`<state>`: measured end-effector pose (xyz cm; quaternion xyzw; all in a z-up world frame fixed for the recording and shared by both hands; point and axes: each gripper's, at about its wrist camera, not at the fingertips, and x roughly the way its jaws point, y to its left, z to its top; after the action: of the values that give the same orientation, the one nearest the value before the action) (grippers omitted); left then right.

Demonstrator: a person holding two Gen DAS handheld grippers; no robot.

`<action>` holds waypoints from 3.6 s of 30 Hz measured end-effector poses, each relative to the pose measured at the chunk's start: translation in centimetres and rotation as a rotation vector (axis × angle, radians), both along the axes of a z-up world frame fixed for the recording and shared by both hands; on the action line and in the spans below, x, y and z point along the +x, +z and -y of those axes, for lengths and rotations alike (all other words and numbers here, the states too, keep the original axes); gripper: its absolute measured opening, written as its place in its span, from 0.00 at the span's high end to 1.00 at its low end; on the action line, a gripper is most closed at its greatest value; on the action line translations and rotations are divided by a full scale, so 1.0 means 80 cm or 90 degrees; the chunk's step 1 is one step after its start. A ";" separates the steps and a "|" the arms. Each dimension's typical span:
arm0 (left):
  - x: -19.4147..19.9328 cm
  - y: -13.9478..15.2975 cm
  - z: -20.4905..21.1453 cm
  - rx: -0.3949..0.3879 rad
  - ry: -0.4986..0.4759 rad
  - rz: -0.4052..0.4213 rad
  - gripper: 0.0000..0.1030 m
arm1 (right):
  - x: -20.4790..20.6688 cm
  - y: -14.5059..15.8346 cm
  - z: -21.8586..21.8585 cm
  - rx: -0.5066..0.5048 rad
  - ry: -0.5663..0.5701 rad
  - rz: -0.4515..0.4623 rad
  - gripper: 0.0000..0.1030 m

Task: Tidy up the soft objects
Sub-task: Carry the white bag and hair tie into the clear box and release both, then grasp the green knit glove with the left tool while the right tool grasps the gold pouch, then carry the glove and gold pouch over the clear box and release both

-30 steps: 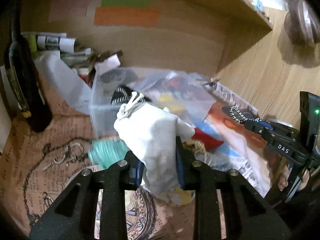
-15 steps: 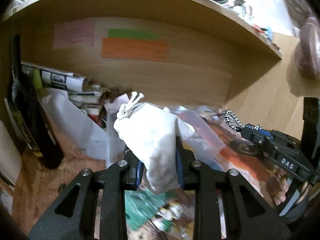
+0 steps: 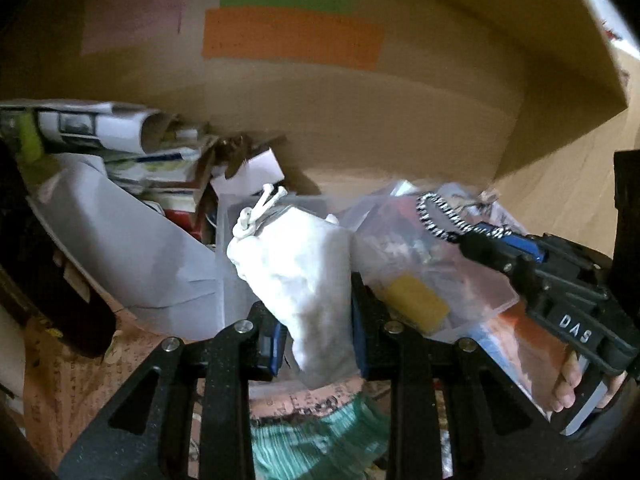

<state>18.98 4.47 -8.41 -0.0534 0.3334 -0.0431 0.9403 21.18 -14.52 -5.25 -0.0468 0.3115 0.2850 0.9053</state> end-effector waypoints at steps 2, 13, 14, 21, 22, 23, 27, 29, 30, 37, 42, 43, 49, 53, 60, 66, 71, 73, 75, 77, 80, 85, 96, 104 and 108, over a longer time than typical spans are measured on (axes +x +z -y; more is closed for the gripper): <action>0.011 -0.008 0.002 0.000 -0.006 -0.016 0.74 | 0.010 -0.012 -0.007 -0.014 0.008 -0.022 0.81; 0.033 -0.021 0.014 0.012 -0.020 -0.056 0.54 | 0.026 -0.053 -0.020 -0.055 0.035 -0.095 0.77; 0.033 -0.019 0.014 0.013 -0.019 -0.055 0.52 | 0.026 -0.052 -0.021 -0.056 0.034 -0.093 0.70; 0.007 0.001 0.006 0.002 -0.016 -0.026 0.29 | 0.024 -0.038 -0.008 -0.032 0.010 -0.071 0.33; 0.003 0.005 0.005 -0.002 -0.015 -0.022 0.27 | 0.024 -0.035 -0.005 -0.026 0.006 -0.073 0.33; -0.002 0.010 0.002 -0.007 -0.015 -0.017 0.26 | 0.023 -0.031 -0.003 -0.022 0.003 -0.071 0.33; -0.030 0.028 -0.005 -0.004 -0.004 0.014 0.12 | 0.003 -0.012 0.009 -0.014 -0.004 -0.039 0.29; -0.044 0.033 -0.009 -0.001 0.001 0.024 0.06 | -0.012 -0.003 0.016 -0.009 -0.002 -0.018 0.18; -0.051 0.033 -0.010 -0.001 0.001 0.026 0.04 | -0.017 -0.001 0.018 -0.006 0.000 -0.011 0.18; -0.075 0.010 -0.014 -0.005 -0.005 -0.016 0.02 | -0.052 -0.009 0.027 -0.016 0.018 -0.015 0.18; -0.080 -0.024 -0.013 0.001 -0.004 -0.070 0.02 | -0.065 -0.036 0.029 -0.029 0.032 -0.058 0.17; -0.080 -0.032 -0.013 -0.001 -0.005 -0.081 0.02 | -0.066 -0.044 0.028 -0.033 0.037 -0.069 0.14; -0.079 -0.072 -0.013 -0.003 -0.005 -0.142 0.02 | -0.055 -0.087 0.022 -0.072 0.038 -0.137 0.12; -0.067 -0.091 -0.022 -0.048 0.002 -0.177 0.02 | -0.045 -0.099 0.027 -0.066 0.031 -0.173 0.12; -0.070 -0.087 -0.021 -0.047 -0.002 -0.153 0.28 | -0.042 -0.110 0.035 -0.069 0.023 -0.189 0.24; -0.081 -0.086 -0.002 -0.036 -0.017 -0.146 0.56 | -0.052 -0.104 0.032 -0.077 0.033 -0.160 0.50; -0.088 -0.079 -0.004 -0.049 -0.013 -0.133 0.64 | -0.059 -0.094 0.036 -0.066 0.039 -0.136 0.79; -0.096 -0.067 -0.009 -0.053 -0.010 -0.115 0.66 | -0.060 -0.090 0.040 -0.053 0.038 -0.134 0.84; -0.104 -0.053 -0.013 -0.051 -0.009 -0.097 0.66 | -0.061 -0.088 0.042 -0.045 0.035 -0.131 0.87; -0.113 -0.036 -0.013 -0.045 -0.008 -0.073 0.66 | -0.063 -0.085 0.043 -0.040 0.031 -0.124 0.88; -0.124 -0.013 -0.013 -0.035 -0.007 -0.035 0.67 | -0.067 -0.075 0.048 -0.028 0.029 -0.112 0.91; -0.133 0.027 -0.009 -0.033 -0.005 0.029 0.67 | -0.076 -0.050 0.060 -0.012 0.020 -0.079 0.93; -0.125 0.060 -0.010 -0.052 -0.005 0.083 0.66 | -0.045 -0.070 0.052 -0.014 0.022 -0.164 0.03; -0.114 0.054 -0.007 -0.052 -0.011 0.078 0.66 | -0.024 -0.111 0.023 -0.105 0.049 -0.211 0.13; -0.108 0.053 -0.006 -0.061 -0.016 0.080 0.67 | -0.038 -0.110 0.014 -0.138 0.065 -0.174 0.44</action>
<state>10.37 4.95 -4.17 -0.0917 0.2718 -0.0740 0.9551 18.16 -15.60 -14.03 -0.1208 0.4575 0.2993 0.8286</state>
